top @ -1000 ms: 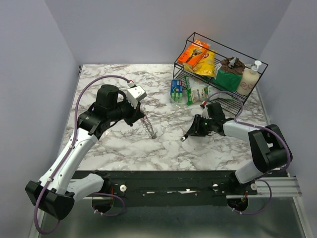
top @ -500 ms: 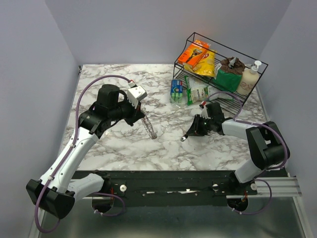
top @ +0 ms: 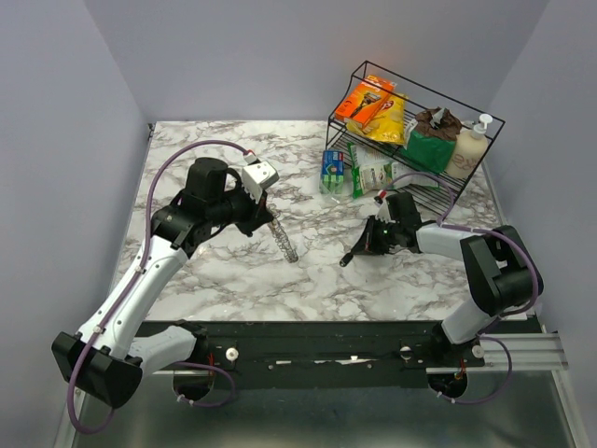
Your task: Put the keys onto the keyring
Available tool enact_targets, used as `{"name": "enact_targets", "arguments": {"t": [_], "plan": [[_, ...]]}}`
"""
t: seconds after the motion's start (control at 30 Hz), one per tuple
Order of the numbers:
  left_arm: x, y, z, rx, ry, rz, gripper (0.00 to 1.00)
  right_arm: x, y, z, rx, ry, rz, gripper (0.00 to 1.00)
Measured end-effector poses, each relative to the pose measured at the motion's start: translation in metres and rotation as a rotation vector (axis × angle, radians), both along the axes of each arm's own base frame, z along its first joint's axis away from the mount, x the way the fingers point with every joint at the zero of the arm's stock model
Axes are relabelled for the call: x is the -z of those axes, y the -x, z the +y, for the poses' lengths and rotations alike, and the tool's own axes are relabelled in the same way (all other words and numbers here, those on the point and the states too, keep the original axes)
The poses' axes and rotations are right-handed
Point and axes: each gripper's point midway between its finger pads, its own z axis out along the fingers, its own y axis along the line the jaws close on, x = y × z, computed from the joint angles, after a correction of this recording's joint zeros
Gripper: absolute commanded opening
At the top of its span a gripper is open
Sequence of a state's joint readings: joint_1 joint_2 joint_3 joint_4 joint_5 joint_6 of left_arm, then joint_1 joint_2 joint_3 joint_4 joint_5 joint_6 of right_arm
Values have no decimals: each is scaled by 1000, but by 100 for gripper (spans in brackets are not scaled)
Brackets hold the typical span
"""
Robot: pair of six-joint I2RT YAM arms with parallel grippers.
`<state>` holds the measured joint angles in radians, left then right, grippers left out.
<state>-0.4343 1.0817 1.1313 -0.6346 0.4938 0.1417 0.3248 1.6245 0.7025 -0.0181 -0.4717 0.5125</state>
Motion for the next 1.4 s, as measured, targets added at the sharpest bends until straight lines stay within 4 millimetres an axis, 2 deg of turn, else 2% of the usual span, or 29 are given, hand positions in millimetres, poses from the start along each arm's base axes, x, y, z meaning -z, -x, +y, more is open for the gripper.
{"name": "enact_targets", "arguments": {"t": [0.2,0.53,0.7,1.03,1.4], "plan": [[3,-1,-1,0,-4,8,0,-6,-2,0,-9,-1,-25,1],[3,-1,-2,10,0,15,0,-41,-11,5,-68,-29,-154,1],[3,0,-3,14,2,17,0,-74,-14,12,-119,-73,-242,1],[2,2,-6,33,16,19,0,-160,-5,25,-231,-196,-478,1],[-2,4,-10,54,38,21,0,-244,35,44,-443,-377,-711,1]]}}
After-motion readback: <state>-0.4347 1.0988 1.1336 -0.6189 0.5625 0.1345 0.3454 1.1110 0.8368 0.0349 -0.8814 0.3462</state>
